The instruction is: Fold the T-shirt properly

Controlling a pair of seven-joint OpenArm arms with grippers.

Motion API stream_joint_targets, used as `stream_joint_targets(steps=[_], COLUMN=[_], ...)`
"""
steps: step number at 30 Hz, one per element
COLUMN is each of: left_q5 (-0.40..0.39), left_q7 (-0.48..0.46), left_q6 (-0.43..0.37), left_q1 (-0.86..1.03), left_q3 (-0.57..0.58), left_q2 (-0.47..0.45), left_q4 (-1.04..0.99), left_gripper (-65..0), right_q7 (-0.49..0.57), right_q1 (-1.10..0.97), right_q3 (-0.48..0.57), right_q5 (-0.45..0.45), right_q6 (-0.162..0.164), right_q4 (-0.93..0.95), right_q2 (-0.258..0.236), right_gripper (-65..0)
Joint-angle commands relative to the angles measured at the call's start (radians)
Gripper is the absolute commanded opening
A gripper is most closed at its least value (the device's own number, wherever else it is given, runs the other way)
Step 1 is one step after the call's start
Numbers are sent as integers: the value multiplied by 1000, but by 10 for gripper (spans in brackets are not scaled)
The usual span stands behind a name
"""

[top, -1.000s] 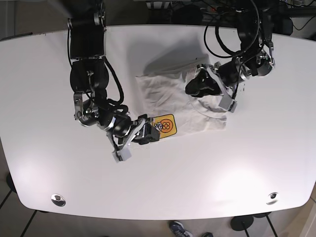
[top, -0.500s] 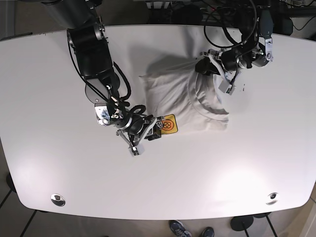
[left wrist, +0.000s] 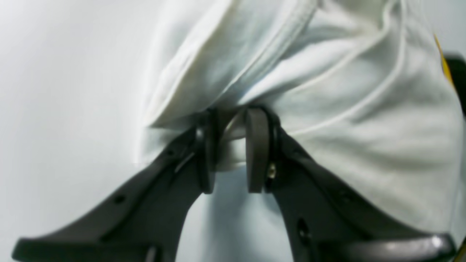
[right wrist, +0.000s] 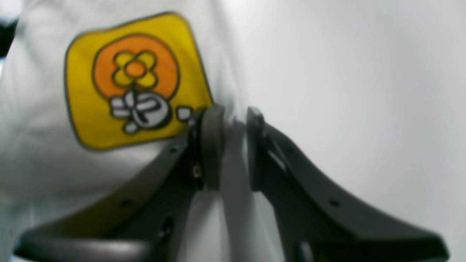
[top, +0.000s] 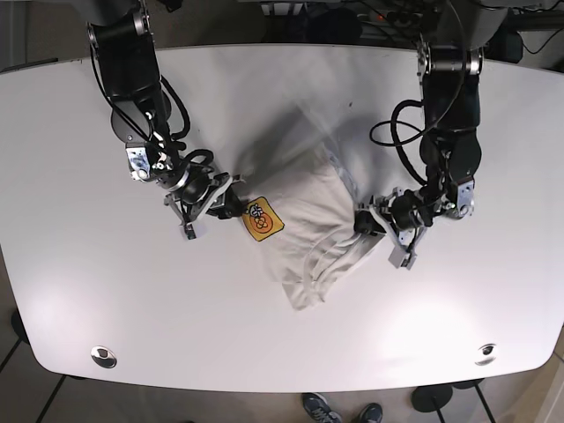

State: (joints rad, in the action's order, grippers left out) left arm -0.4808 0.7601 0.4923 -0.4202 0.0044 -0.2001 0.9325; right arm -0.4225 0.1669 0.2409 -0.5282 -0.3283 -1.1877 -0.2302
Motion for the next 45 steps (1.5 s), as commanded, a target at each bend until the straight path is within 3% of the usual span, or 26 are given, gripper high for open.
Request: stream_joint_targets(steps=[1,6,8,10,11,13,16,19,21,25,29,31,34,36,38,40,45], left_q5=[29,31,27,31,31,31,34,156,233,330,330,330,333,336,336,330,331], left_q7=[0,-24,-18,-20,-23,-26,-113,-278,-313,-339,-379,-393,-386,-386,-385,-394,-489], left_q6=[-16,-22,-37,-120,-206,-317,-366,-366,-367,-367,-363,-357,-195,-96,-56,-19,101], left_q1=[-61,-138,-150,-136,-110,-70,7,90,117,139,129,129,99,97,97,97,143], left_q3=[45,88,88,87,92,95,98,233,302,334,319,237,59,-68,-146,-183,-237], left_q2=[0,0,-3,-2,0,4,40,43,46,101,92,41,-62,-178,-282,-419,-620], left_q4=[-16,-13,6,84,147,264,417,521,518,357,119,21,-115,-181,-224,-286,-404], left_gripper=[-524,-519,-454,-358,-299,-243,-236,-235,-235,-233,-233,-233,-239,-240,-240,-239,-237], right_q7=[-31,-34,-34,-34,-34,-34,-72,-94,-94,-166,-175,-177,-178,-212,-230,-232,-258], right_q1=[-40,-125,-128,-128,-131,-131,-129,-131,-148,-158,-158,-158,-160,-158,-158,-158,-160], right_q3=[4,79,139,183,182,180,180,143,110,-28,-87,-107,-114,-114,-114,-114,-114], right_q5=[12,12,10,3,3,3,3,3,3,3,3,3,3,3,3,3,3], right_q6=[1,7,8,10,10,10,10,10,10,2,2,2,2,2,2,2,5], right_q4=[-68,-191,-195,-195,-195,-197,-214,-263,-281,-327,-341,-364,-415,-447,-473,-507,-561], right_q2=[-2,39,41,59,91,99,96,81,74,74,74,74,74,74,74,74,74], right_gripper=[-534,-534,-534,-534,-534,-534,-534,-534,-534,-534,-534,-534,-534,-534,-534,-534,-534])
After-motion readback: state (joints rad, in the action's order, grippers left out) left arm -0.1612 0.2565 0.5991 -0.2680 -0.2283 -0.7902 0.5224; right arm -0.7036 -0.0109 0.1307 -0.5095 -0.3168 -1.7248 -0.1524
